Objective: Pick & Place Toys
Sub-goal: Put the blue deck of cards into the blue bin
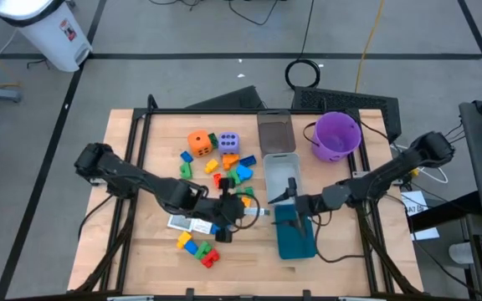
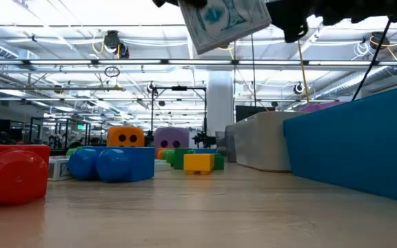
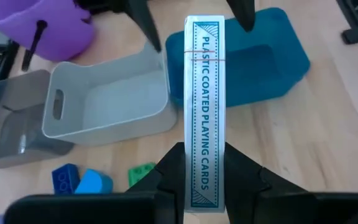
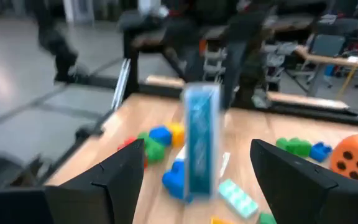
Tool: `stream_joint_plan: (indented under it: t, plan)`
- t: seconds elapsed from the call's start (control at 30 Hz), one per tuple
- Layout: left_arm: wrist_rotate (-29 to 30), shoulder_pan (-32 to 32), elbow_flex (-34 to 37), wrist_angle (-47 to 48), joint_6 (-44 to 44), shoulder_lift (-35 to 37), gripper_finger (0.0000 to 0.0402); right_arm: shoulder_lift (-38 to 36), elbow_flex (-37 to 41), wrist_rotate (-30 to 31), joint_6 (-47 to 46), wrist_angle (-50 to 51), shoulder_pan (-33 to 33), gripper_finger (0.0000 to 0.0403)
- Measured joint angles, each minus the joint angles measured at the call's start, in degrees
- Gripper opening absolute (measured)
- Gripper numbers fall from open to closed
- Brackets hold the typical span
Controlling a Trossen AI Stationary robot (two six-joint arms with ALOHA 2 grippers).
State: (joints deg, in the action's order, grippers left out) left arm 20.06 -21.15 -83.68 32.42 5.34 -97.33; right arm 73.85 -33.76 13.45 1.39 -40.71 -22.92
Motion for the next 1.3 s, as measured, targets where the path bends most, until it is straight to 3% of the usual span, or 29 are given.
stream_joint_plan:
  t: [0.23,0.37,0.5,0.7,0.93,1.03,1.2,1.3]
  plan:
    - [-0.1,1.7,0.0,0.0,1.2,-0.9,0.0073,4.8,-1.2,-1.6,-2.5,-2.4,3.1,0.0261]
    - [-0.2,2.5,0.0,-1.6,1.2,-1.0,0.0073,7.6,-3.2,-1.5,-2.2,-2.4,4.3,0.0238]
    - [-0.5,2.5,0.0,-1.5,1.2,-1.0,0.0073,8.6,-4.3,-1.5,-2.1,-2.4,5.0,0.0177]
    - [-0.2,2.5,0.0,-2.6,4.9,-1.0,0.0078,6.6,-4.3,-1.5,-0.2,0.5,5.3,0.0032]
    - [-4.8,2.2,0.0,-2.9,5.4,0.2,0.0196,1.0,-4.3,-1.0,-0.9,9.8,3.3,0.0028]
    - [-6.4,1.4,0.7,-2.8,4.8,2.7,0.023,-2.5,-4.3,3.1,-0.9,14.8,-0.4,0.0028]
    - [-3.5,-1.3,9.9,-12.6,3.6,7.0,0.0258,-8.0,-4.4,10.6,-4.1,22.8,-8.6,0.0027]
    - [-3.1,-1.5,16.7,-20.6,4.0,9.4,0.0266,-9.6,-7.2,13.6,-10.1,32.8,-12.6,0.0027]
